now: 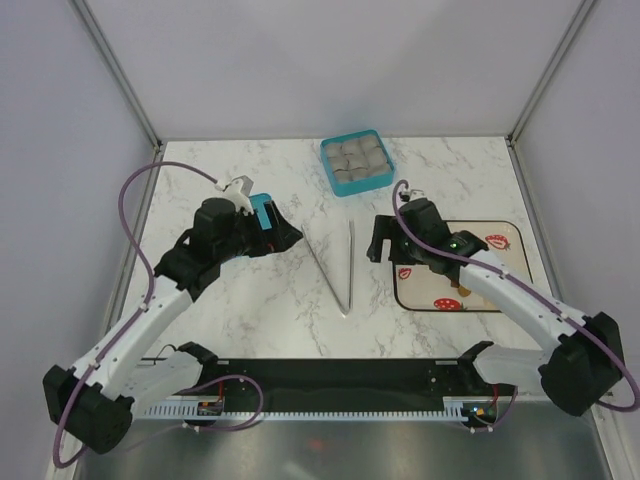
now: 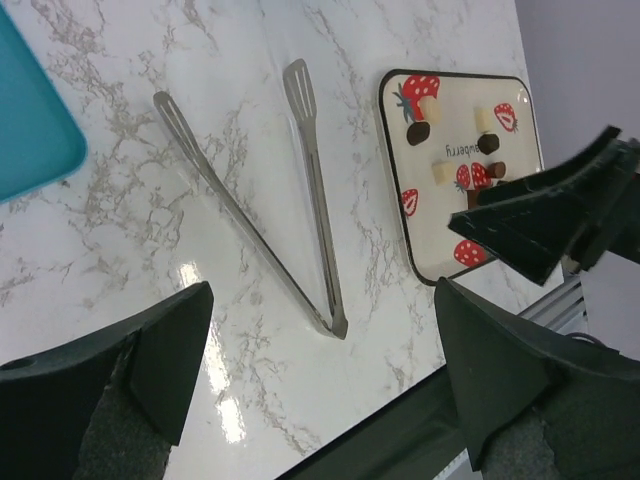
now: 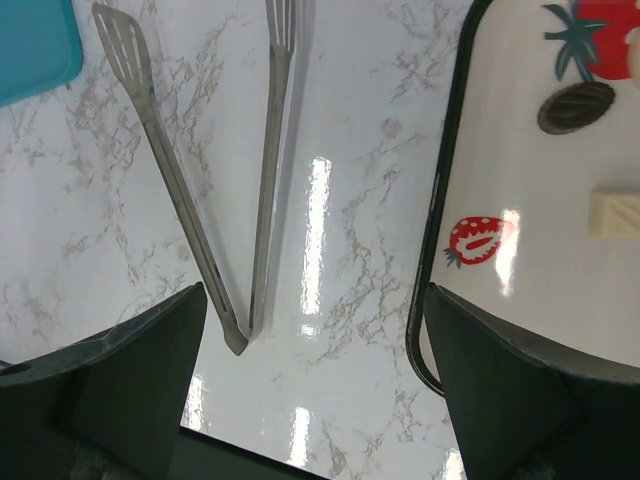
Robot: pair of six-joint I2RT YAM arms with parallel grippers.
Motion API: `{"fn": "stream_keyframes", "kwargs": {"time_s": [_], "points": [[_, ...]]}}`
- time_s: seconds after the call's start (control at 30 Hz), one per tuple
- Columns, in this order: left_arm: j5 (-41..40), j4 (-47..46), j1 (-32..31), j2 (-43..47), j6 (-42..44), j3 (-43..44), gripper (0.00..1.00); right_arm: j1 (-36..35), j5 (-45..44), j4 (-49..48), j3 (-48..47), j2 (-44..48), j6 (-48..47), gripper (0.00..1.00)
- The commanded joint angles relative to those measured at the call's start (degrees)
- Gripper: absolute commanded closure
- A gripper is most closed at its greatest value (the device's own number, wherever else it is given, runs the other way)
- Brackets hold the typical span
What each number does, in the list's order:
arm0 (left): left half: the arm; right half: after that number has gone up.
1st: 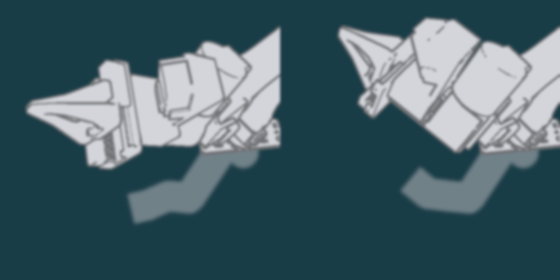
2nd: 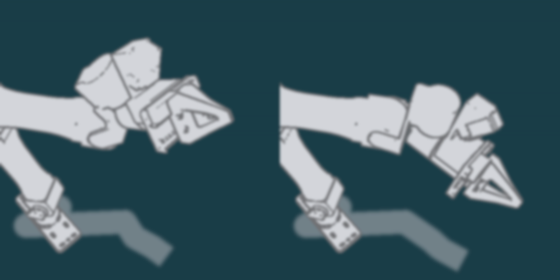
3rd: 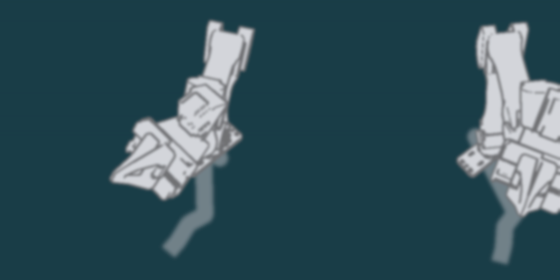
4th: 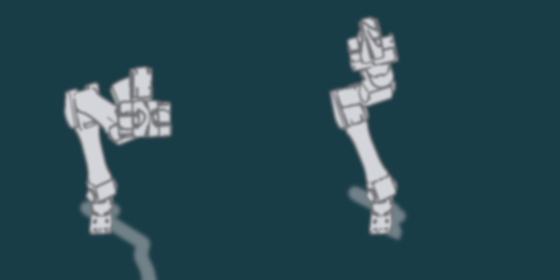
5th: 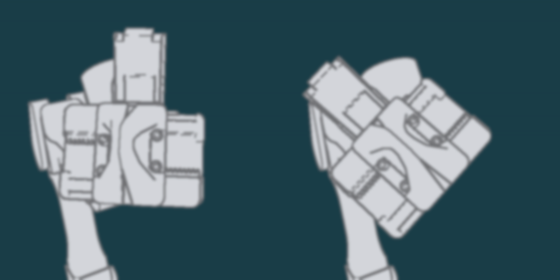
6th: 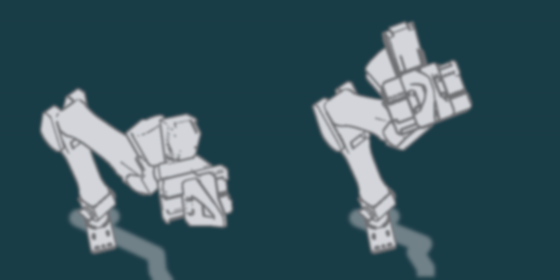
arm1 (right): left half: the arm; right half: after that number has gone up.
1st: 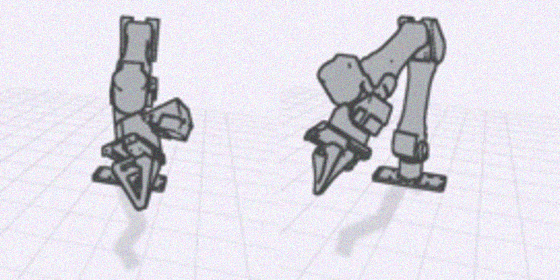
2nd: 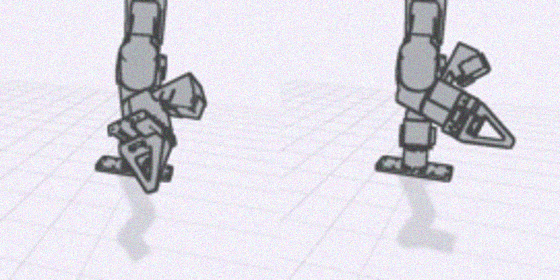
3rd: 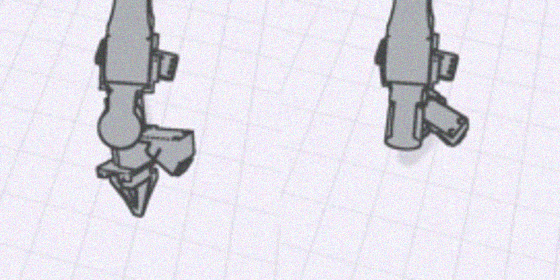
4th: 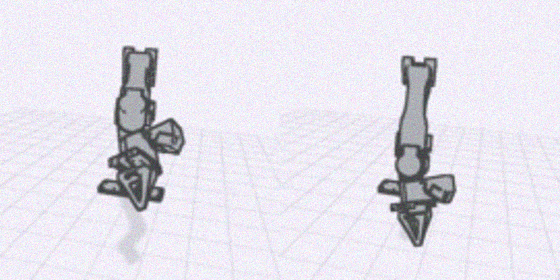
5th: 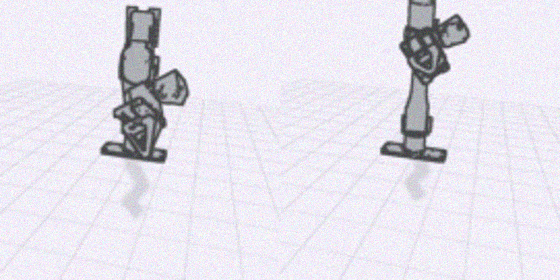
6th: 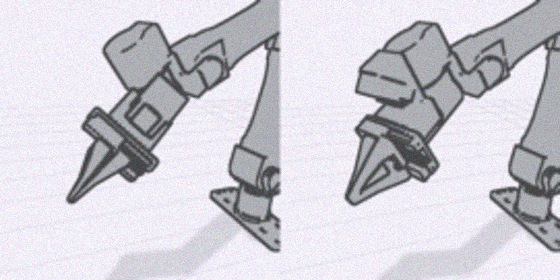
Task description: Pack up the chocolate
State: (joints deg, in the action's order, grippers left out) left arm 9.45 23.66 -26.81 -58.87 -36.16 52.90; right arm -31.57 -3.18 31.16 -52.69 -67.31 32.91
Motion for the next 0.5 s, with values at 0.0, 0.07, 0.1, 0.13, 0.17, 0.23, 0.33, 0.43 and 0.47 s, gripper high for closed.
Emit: {"fn": "stream_keyframes", "kwargs": {"time_s": [0.0, 0.07, 0.1, 0.13, 0.17, 0.23, 0.33, 0.43, 0.47], "points": [[0.57, -8.28, -0.44, 7.26, 7.24, -4.91, 0.0, -4.8, -4.72, -6.28, -3.64, -5.01, -0.03, 0.02], [-1.01, -8.28, -0.44, 11.49, 7.77, -7.36, 0.0, -6.83, -5.96, -7.95, -4.27, -8.78, -0.73, 0.02], [-1.28, -8.37, -0.44, 12.63, 7.77, -7.9, 0.0, -8.23, -6.57, -8.74, -4.44, -9.76, -0.74, 0.02], [-1.45, -7.5, -0.44, 14.64, 8.56, -8.25, 0.0, -8.76, -6.58, -10.57, -4.36, -10.64, -0.91, 0.02], [-1.28, -6.88, -0.44, 15.27, 9.17, -8.43, 0.0, -9.99, -6.4, -11.72, -4.27, -12.04, -1.0, 0.02], [-1.19, -3.56, -0.44, 16.5, 10.93, -7.91, 0.0, -11.14, -6.14, -14.09, -4.0, -13.37, -1.18, 0.02], [-1.98, -0.03, -0.44, 18.0, 13.22, -6.24, 0.0, -13.25, -7.63, -14.81, -4.7, -16.44, -1.26, 0.02], [-3.99, 2.96, -0.44, 20.11, 14.89, -5.71, 0.0, -15.09, -9.29, -15.07, -5.32, -19.61, -1.79, 0.02], [-4.79, 4.01, -0.44, 20.72, 15.24, -5.79, 0.0, -15.53, -9.82, -15.07, -5.5, -20.92, -1.88, 0.02]]}}
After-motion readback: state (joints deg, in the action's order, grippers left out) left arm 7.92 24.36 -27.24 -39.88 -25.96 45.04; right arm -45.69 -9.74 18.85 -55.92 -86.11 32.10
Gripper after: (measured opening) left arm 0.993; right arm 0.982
